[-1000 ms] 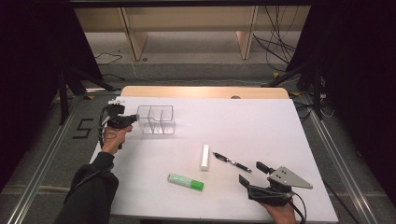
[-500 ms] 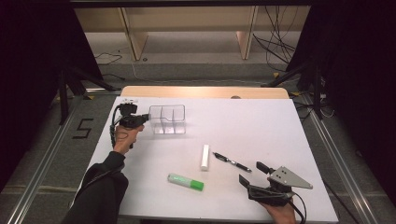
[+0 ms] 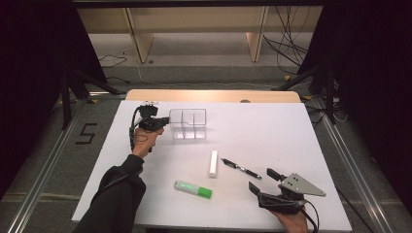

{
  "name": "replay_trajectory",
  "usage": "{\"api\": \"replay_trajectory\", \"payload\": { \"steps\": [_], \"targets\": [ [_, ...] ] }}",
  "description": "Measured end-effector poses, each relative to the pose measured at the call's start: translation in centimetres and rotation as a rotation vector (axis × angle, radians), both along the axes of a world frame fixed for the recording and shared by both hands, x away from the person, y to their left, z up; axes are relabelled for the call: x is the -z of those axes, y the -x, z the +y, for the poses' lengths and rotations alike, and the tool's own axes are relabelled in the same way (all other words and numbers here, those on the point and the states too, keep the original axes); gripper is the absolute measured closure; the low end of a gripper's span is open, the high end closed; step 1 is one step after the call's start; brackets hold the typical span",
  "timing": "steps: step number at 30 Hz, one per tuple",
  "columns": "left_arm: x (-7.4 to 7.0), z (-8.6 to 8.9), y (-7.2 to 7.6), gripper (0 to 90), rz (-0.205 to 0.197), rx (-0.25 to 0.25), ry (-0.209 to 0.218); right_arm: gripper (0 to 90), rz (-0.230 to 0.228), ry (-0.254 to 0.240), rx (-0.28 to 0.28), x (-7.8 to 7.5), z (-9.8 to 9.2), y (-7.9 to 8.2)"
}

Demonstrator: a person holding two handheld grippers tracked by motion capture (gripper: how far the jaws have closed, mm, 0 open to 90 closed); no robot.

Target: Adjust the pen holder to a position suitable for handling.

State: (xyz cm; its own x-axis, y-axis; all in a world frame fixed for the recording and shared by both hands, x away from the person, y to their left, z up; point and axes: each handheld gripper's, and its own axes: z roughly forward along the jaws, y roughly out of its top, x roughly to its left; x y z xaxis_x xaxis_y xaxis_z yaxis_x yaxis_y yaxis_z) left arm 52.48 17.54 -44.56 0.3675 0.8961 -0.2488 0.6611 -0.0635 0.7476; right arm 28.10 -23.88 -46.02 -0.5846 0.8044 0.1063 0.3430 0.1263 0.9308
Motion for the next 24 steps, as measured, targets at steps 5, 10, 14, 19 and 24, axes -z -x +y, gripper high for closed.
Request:
{"api": "replay_trajectory", "payload": {
  "steps": [5, 10, 14, 19, 24],
  "targets": [
    [-0.1, -1.4, -0.1, 89.6, 0.000, 0.013, 0.003, 20.4, 0.000, 0.000, 0.000, 0.0, 0.0, 0.0],
    [-0.2, -2.7, -0.3, 89.6, 0.000, 0.026, 0.004, 20.4, 0.000, -0.001, -0.001, 0.0, 0.0, 0.0],
    [-0.2, -3.6, -0.4, 89.6, 0.001, 0.035, 0.005, 20.4, 0.001, -0.001, -0.001, 0.0, -0.1, 0.0],
    [-0.1, -4.6, -0.4, 89.6, 0.007, 0.041, 0.024, 20.5, 0.001, -0.001, -0.001, 0.0, -0.1, 0.0],
    [0.0, -5.4, -0.4, 89.6, 0.008, 0.054, 0.023, 20.5, 0.001, 0.000, 0.000, 0.0, -0.1, 0.0]
  ]
}}
